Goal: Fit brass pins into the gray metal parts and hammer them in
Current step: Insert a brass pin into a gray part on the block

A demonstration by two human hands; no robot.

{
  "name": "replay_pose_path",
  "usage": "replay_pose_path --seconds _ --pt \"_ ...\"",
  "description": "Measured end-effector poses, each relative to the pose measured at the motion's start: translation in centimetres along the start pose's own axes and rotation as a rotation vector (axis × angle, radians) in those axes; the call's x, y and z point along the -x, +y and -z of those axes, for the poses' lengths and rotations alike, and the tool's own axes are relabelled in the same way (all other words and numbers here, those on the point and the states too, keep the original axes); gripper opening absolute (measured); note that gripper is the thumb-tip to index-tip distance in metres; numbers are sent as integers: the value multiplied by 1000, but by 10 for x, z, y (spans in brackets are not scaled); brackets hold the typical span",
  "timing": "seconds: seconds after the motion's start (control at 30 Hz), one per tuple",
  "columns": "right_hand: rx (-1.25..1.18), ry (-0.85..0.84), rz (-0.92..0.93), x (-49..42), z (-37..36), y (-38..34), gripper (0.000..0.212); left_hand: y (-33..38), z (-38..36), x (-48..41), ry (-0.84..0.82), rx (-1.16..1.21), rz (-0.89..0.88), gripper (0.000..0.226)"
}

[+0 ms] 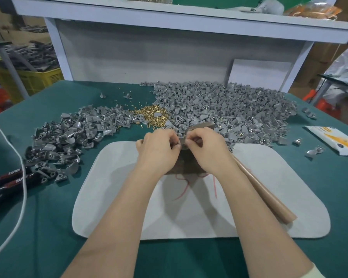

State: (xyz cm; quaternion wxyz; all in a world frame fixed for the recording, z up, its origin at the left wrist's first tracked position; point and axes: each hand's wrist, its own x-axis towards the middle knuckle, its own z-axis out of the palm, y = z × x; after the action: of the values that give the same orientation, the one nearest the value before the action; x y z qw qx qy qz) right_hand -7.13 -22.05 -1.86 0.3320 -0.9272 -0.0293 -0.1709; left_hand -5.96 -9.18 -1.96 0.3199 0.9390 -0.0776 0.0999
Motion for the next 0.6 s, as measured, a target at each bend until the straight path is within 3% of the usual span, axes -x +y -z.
replay_pose_path --seconds 0.23,0.6 --pt "12 16 29 0 -2 -2 7 -1 1 0 -10 -5 1 9" --pt "313 17 190 4 -6 -10 12 3 4 2 -42 -13 2 6"
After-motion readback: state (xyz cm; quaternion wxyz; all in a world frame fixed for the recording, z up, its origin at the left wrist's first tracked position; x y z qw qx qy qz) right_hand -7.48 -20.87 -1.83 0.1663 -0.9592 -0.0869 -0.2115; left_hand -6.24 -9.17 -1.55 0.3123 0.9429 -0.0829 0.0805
